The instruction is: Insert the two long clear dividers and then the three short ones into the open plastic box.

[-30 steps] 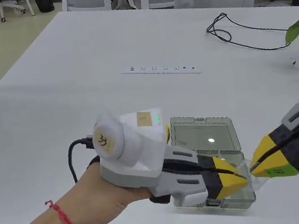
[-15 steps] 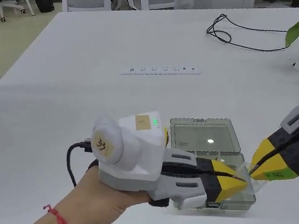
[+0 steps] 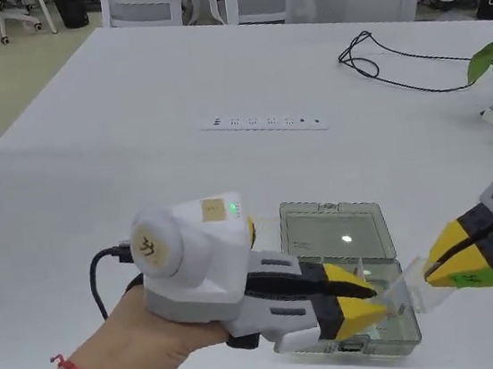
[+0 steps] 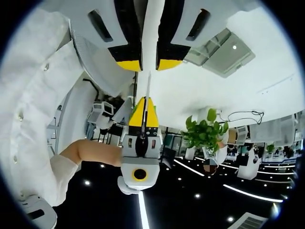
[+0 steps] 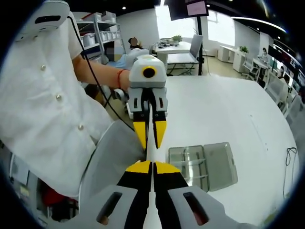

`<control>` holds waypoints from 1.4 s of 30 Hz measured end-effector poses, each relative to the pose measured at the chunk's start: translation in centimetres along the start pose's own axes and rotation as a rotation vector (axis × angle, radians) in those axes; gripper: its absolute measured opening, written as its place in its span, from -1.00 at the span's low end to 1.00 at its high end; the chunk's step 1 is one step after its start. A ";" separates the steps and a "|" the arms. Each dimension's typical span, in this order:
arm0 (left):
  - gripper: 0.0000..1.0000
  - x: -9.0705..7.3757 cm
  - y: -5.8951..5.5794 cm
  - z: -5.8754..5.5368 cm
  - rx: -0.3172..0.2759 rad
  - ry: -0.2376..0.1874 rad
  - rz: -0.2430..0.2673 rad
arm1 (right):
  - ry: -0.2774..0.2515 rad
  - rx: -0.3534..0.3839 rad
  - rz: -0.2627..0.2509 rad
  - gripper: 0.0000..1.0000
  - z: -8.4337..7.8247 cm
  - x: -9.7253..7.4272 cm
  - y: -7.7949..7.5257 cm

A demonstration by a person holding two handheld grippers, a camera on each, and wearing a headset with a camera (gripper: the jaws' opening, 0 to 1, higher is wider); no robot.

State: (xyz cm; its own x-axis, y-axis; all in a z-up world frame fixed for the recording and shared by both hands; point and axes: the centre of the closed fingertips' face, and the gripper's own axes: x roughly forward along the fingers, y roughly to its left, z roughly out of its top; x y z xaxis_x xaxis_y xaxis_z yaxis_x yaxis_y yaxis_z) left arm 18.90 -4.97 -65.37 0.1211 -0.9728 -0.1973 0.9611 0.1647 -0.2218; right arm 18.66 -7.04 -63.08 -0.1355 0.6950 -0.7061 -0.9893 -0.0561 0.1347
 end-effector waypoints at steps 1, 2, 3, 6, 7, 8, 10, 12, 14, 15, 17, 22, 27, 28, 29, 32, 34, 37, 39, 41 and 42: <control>-0.80 -0.2 0.2 -0.2 -0.008 0.004 0.010 | 0.003 0.003 -0.008 -0.94 -0.1 -0.1 -0.2; -0.77 -0.3 0.4 -0.2 -0.011 0.005 0.016 | 0.004 0.006 -0.011 -0.94 -0.2 -0.1 -0.4; -0.73 -0.5 0.6 -0.4 -0.016 0.007 0.029 | 0.006 0.008 -0.018 -0.94 -0.4 -0.1 -0.6; -0.60 -1.0 1.3 -0.7 -0.038 0.003 0.058 | 0.030 0.007 -0.045 -0.94 -1.0 -0.2 -1.6; -0.55 -1.1 1.5 -0.9 -0.045 0.005 0.065 | 0.035 0.009 -0.051 -0.94 -1.2 -0.2 -1.8; -0.50 -1.4 1.8 -1.2 -0.045 0.011 0.080 | 0.045 0.006 -0.063 -0.94 -1.4 -0.3 -2.2; -0.37 -1.7 2.3 -1.6 -0.045 0.022 0.100 | 0.060 0.000 -0.075 -0.94 -1.8 -0.2 -2.6; -0.24 -2.0 2.6 -1.9 -0.056 0.029 0.117 | 0.069 0.001 -0.081 -0.94 -2.1 -0.2 -3.1; -0.15 -2.4 3.0 -2.3 -0.064 0.033 0.131 | 0.102 -0.013 -0.100 -0.94 -2.7 -0.2 -3.8; -0.10 -2.5 3.2 -2.5 -0.065 0.036 0.138 | 0.113 -0.018 -0.104 -0.94 -3.0 -0.1 -4.0; 0.01 -2.8 3.3 -2.7 -0.070 0.038 0.147 | 0.130 -0.022 -0.112 -0.94 -3.5 0.2 -4.5; 0.23 -3.3 4.0 -3.5 -0.061 0.051 0.175 | 0.186 -0.052 -0.133 -0.94 -4.9 0.9 -5.9; 0.45 -3.8 4.7 -4.1 -0.080 0.051 0.201 | 0.214 -0.061 -0.135 -0.94 -6.0 2.0 -7.0; 0.47 -4.0 4.8 -4.3 -0.088 0.052 0.206 | 0.219 -0.061 -0.135 -0.94 -6.2 2.2 -7.2; 0.51 -4.0 4.9 -4.5 -0.088 0.053 0.210 | 0.224 -0.061 -0.135 -0.94 -6.4 2.4 -7.4; 0.64 -4.3 5.2 -4.8 -0.081 0.058 0.228 | 0.238 -0.060 -0.127 -0.94 -7.7 3.5 -8.3; 0.72 -4.5 5.4 -4.9 -0.080 0.056 0.239 | 0.254 -0.071 -0.130 -0.94 -8.1 4.1 -8.6; 0.77 -4.7 5.6 -5.1 -0.088 0.052 0.253 | 0.265 -0.073 -0.129 -0.95 -8.6 4.8 -8.9; 0.82 -4.8 5.7 -5.2 -0.089 0.048 0.259 | 0.274 -0.073 -0.125 -0.95 -8.9 5.3 -9.1; 0.87 -4.9 5.7 -5.3 -0.090 0.054 0.262 | 0.290 -0.073 -0.119 -0.95 -9.4 5.8 -9.1; 0.87 -4.9 5.7 -5.4 -0.088 0.054 0.265 | 0.302 -0.077 -0.117 -0.95 -9.7 6.1 -9.2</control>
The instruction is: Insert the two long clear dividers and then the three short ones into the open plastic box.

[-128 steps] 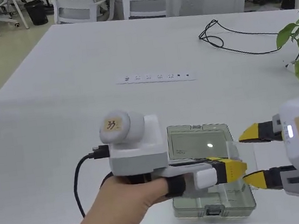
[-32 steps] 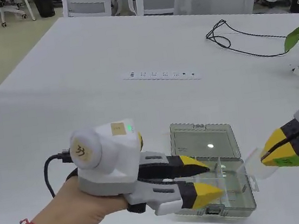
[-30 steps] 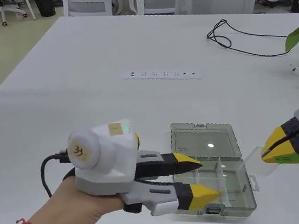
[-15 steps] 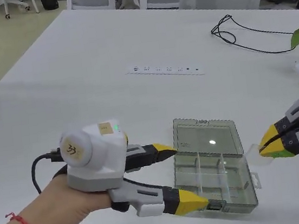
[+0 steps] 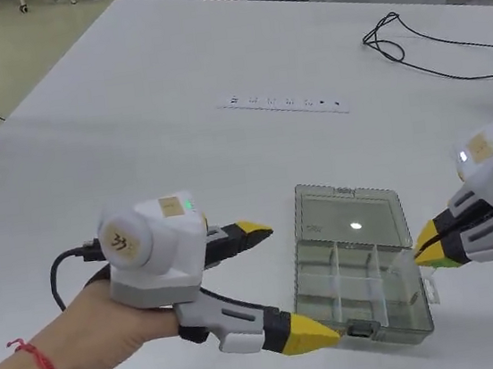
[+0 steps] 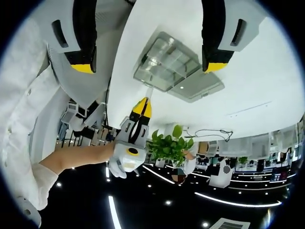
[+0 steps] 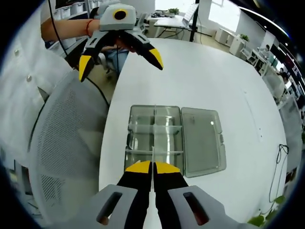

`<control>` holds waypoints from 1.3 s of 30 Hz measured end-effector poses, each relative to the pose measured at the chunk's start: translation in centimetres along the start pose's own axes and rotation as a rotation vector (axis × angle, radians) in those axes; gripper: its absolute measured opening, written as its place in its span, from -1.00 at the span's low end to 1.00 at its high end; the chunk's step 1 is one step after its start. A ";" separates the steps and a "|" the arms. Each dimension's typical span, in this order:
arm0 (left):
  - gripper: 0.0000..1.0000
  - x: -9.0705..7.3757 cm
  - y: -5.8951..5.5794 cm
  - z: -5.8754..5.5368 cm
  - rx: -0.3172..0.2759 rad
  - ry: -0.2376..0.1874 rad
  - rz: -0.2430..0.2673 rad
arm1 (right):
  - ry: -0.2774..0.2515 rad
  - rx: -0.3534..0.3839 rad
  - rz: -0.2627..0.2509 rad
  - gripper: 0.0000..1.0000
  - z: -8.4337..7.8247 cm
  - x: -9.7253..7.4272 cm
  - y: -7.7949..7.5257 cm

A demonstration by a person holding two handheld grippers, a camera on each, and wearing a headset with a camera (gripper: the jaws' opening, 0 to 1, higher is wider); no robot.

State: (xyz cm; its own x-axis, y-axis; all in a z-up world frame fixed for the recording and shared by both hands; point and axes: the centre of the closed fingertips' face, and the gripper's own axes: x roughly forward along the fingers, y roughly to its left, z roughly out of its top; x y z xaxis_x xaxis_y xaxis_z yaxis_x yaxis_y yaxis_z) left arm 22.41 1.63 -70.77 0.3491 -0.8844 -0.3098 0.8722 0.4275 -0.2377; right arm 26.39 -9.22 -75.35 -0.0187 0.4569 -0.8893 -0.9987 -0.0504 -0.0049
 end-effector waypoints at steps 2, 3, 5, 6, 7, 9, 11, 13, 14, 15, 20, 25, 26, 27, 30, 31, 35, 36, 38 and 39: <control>0.87 -0.1 0.0 0.1 -0.008 -0.008 0.002 | 0.012 -0.002 0.003 -0.95 -0.3 0.4 0.0; 0.87 -0.1 0.1 0.1 -0.009 -0.011 0.004 | 0.013 -0.002 0.004 -0.95 -0.3 0.5 0.0; 0.87 -0.1 0.1 0.1 -0.010 -0.013 0.007 | 0.013 0.004 0.007 -0.95 -0.3 0.7 0.0; 0.86 -0.1 0.1 0.2 -0.010 -0.014 0.007 | 0.013 0.006 0.008 -0.95 -0.3 0.8 0.0; 0.86 -0.1 0.1 0.1 -0.009 -0.014 0.006 | 0.014 0.010 0.009 -0.95 -0.6 0.9 -0.3; 0.86 0.0 0.1 0.2 -0.009 -0.016 0.006 | 0.020 0.013 0.011 -0.95 -0.8 1.1 -0.4; 0.86 -0.1 0.2 0.3 -0.010 -0.021 0.009 | 0.020 0.014 0.012 -0.95 -0.8 1.1 -0.3; 0.85 -0.1 0.2 0.3 -0.012 -0.022 0.011 | 0.013 0.023 0.015 -0.95 -0.6 1.2 -0.3; 0.85 -0.1 0.3 0.3 -0.010 -0.022 0.012 | 0.013 0.023 0.014 -0.95 -0.5 1.1 -0.3; 0.86 -0.1 0.3 0.3 -0.010 -0.022 0.012 | 0.014 0.023 0.016 -0.95 -0.6 1.2 -0.4; 0.86 -0.1 0.2 0.3 -0.012 -0.022 0.009 | 0.018 0.022 0.023 -0.95 -0.8 1.1 -0.5; 0.85 -0.1 0.2 0.2 -0.012 -0.022 0.010 | 0.024 0.020 0.021 -0.95 -0.8 1.1 -0.5; 0.86 -0.1 0.2 0.2 -0.011 -0.022 0.009 | 0.024 0.022 0.024 -0.95 -1.0 1.2 -0.7; 0.86 -0.1 0.2 0.2 -0.010 -0.021 0.009 | 0.024 0.026 0.028 -0.95 -1.0 1.2 -0.7; 0.86 0.0 0.1 0.2 -0.009 -0.019 0.008 | 0.030 0.024 0.021 -0.95 -1.1 1.3 -0.7; 0.86 0.0 0.1 0.1 -0.009 -0.017 0.008 | 0.033 0.026 0.023 -0.95 -1.1 1.4 -0.6; 0.86 0.0 0.0 -0.1 -0.009 -0.011 0.006 | 0.036 0.022 0.020 -0.95 -1.1 1.6 -0.6; 0.86 0.0 0.0 -0.1 -0.010 -0.011 0.006 | 0.036 0.023 0.019 -0.95 -1.1 1.7 -0.7; 0.86 0.0 0.0 -0.1 -0.011 -0.010 0.007 | 0.039 0.023 0.024 -0.95 -1.4 2.0 -0.8; 0.85 0.0 0.0 -0.1 -0.011 -0.011 0.007 | 0.038 0.032 0.031 -0.95 -1.6 2.2 -0.8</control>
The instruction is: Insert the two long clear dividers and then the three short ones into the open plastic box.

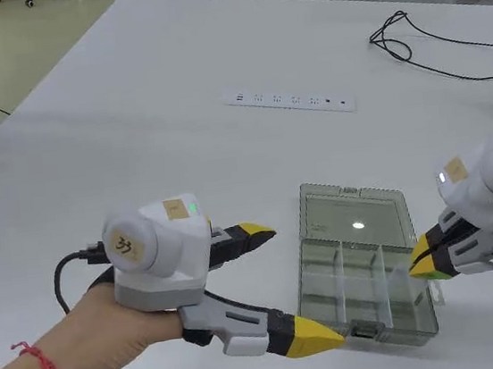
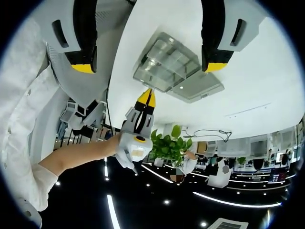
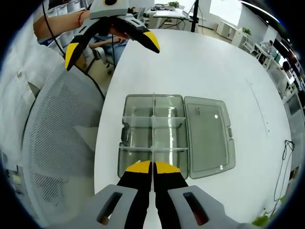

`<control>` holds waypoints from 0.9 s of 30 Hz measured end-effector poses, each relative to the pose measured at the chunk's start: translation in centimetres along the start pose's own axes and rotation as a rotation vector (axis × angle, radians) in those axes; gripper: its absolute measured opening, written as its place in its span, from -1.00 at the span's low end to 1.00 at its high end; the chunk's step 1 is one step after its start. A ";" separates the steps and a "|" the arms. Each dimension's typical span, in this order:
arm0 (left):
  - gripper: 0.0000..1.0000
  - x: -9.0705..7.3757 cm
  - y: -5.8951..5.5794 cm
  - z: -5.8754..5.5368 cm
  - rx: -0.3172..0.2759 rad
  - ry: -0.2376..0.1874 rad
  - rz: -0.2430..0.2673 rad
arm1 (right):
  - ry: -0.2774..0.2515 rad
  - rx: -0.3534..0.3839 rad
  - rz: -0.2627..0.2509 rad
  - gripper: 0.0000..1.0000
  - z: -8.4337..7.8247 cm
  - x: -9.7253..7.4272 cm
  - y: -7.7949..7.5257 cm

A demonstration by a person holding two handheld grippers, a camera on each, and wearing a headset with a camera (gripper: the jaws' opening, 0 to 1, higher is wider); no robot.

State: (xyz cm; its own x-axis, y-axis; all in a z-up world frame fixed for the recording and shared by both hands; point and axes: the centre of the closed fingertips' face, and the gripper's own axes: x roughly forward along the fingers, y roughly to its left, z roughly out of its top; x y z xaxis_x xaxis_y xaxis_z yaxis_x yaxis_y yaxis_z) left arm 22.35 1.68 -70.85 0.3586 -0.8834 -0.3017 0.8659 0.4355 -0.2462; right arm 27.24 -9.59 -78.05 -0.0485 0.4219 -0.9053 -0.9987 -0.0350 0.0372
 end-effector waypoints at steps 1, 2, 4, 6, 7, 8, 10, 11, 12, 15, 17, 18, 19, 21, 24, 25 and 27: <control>0.85 0.0 0.0 0.0 0.000 -0.001 0.000 | -0.002 0.010 0.005 -0.95 -0.1 0.1 0.0; 0.85 0.0 0.0 0.1 0.000 -0.001 -0.001 | -0.013 0.026 0.014 -0.95 -0.2 0.3 0.0; 0.85 0.1 -0.1 0.1 0.000 -0.002 -0.001 | -0.021 0.033 0.021 -0.95 -0.3 0.4 0.0; 0.85 0.1 -0.1 0.3 0.002 -0.005 -0.001 | -0.027 0.032 0.023 -0.95 -0.3 0.4 0.0; 0.85 0.1 -0.1 0.3 0.000 -0.007 -0.001 | -0.026 0.032 0.023 -0.95 -0.4 0.4 0.0; 0.85 0.1 -0.1 0.3 -0.002 -0.009 -0.002 | -0.030 0.031 0.023 -0.95 -0.3 0.4 0.1; 0.84 0.1 0.0 0.4 -0.004 -0.011 -0.001 | -0.034 0.038 0.022 -0.95 -0.3 0.4 0.1; 0.84 0.1 0.0 0.4 -0.004 -0.010 -0.001 | -0.037 0.038 0.022 -0.95 -0.3 0.4 0.1; 0.84 0.1 -0.1 0.3 -0.004 -0.009 -0.002 | -0.038 0.038 0.021 -0.95 -0.3 0.4 0.1; 0.84 0.2 -0.1 0.4 -0.002 -0.009 -0.004 | -0.045 0.030 0.018 -0.95 -0.5 0.7 0.2; 0.84 0.2 -0.1 0.4 -0.003 -0.011 -0.004 | -0.049 0.020 0.014 -0.95 -0.5 0.8 0.2; 0.84 0.2 -0.1 0.4 -0.004 -0.011 -0.004 | -0.050 0.008 0.011 -0.95 -0.5 0.9 0.2; 0.84 0.2 -0.1 0.4 -0.004 -0.011 -0.003 | -0.050 0.002 0.009 -0.95 -0.6 1.0 0.2; 0.83 0.1 -0.1 0.3 -0.004 -0.009 -0.002 | -0.051 -0.004 0.006 -0.95 -0.6 1.1 0.2; 0.84 0.1 0.0 0.2 -0.007 -0.010 0.000 | -0.058 0.007 0.004 -0.95 -0.6 1.3 0.1; 0.84 0.1 0.0 0.2 -0.006 -0.008 0.001 | -0.059 0.005 0.003 -0.95 -0.7 1.5 0.1; 0.84 0.1 0.1 0.1 -0.008 -0.005 0.002 | -0.060 0.007 0.001 -0.95 -0.8 1.8 0.1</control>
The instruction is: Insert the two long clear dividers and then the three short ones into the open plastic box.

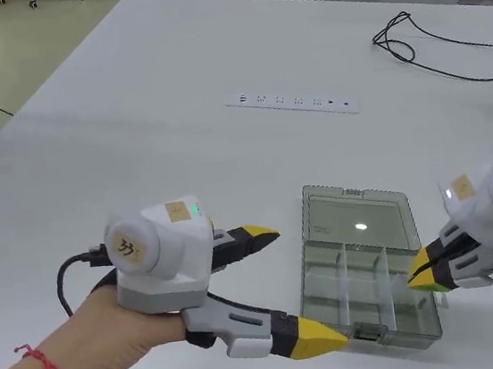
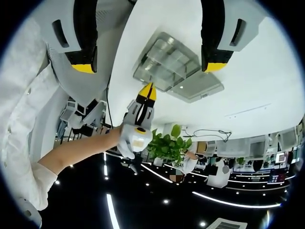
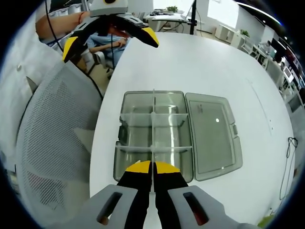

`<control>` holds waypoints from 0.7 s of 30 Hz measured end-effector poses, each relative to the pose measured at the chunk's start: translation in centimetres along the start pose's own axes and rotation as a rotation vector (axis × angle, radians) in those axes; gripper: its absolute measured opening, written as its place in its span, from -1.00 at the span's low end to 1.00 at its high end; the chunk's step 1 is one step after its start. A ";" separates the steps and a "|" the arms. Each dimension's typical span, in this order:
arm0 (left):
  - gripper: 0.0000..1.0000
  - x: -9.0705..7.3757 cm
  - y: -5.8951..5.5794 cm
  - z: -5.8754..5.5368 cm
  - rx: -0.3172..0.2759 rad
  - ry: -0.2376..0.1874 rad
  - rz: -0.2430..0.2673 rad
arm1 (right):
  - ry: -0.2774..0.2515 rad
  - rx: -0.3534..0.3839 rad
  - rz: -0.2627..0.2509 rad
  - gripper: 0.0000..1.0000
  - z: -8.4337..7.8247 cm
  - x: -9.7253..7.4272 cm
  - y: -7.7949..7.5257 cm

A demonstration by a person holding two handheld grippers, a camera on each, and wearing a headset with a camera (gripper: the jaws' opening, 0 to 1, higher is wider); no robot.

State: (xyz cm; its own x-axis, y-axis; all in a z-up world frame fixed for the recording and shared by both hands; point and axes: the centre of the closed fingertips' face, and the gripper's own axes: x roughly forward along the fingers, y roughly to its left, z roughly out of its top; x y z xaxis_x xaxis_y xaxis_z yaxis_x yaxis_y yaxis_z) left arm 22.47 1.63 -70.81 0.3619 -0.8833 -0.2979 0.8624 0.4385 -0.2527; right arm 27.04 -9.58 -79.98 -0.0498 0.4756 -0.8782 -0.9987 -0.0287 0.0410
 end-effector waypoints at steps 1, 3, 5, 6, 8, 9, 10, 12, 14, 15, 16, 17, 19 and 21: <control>0.84 0.0 0.0 0.0 0.000 0.000 0.000 | 0.000 0.000 -0.001 -0.95 0.0 0.1 0.0; 0.84 0.0 0.1 -0.2 0.000 0.003 0.001 | 0.001 -0.003 -0.001 -0.95 -0.2 0.5 0.0; 0.84 -0.1 0.1 -0.2 -0.001 0.004 0.001 | 0.003 0.001 -0.003 -0.95 -0.4 0.8 -0.1; 0.84 -0.1 0.1 -0.2 -0.002 0.005 0.002 | 0.006 0.000 -0.004 -0.95 -0.4 1.0 0.0; 0.84 -0.1 0.2 -0.3 -0.001 0.006 0.003 | 0.009 0.000 -0.007 -0.95 -0.5 1.2 0.0; 0.84 -0.1 0.2 -0.2 -0.002 0.005 0.003 | 0.011 -0.001 -0.008 -0.95 -0.6 1.3 0.0; 0.83 -0.1 0.2 -0.2 -0.002 0.005 0.003 | 0.012 0.000 -0.009 -0.95 -0.6 1.4 0.0; 0.83 -0.1 0.2 -0.3 0.000 0.007 0.003 | 0.013 0.002 -0.010 -0.95 -0.7 1.5 0.0; 0.83 -0.1 0.2 -0.2 -0.001 0.006 0.004 | 0.014 0.002 -0.012 -0.95 -0.8 1.6 -0.1; 0.83 -0.1 0.2 -0.2 -0.002 0.004 0.004 | 0.016 0.003 -0.012 -0.95 -0.8 1.7 -0.1; 0.84 -0.1 0.2 -0.2 -0.001 0.004 0.004 | 0.019 0.001 -0.013 -0.95 -0.9 1.8 -0.1; 0.84 -0.1 0.2 -0.2 0.000 0.005 0.004 | 0.022 -0.002 -0.015 -0.95 -0.9 1.8 0.0; 0.84 -0.1 0.2 -0.2 0.001 0.007 0.005 | 0.023 -0.001 -0.016 -0.94 -0.9 1.7 -0.1; 0.84 -0.1 0.3 -0.3 0.000 0.008 0.005 | 0.022 -0.004 -0.017 -0.94 -0.9 1.7 -0.1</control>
State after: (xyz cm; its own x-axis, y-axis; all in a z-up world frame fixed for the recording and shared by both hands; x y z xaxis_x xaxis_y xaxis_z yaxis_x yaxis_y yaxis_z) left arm 22.57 1.87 -71.12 0.3631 -0.8799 -0.3065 0.8608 0.4427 -0.2510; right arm 27.05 -9.56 -81.94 -0.0324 0.4562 -0.8893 -0.9994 -0.0240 0.0241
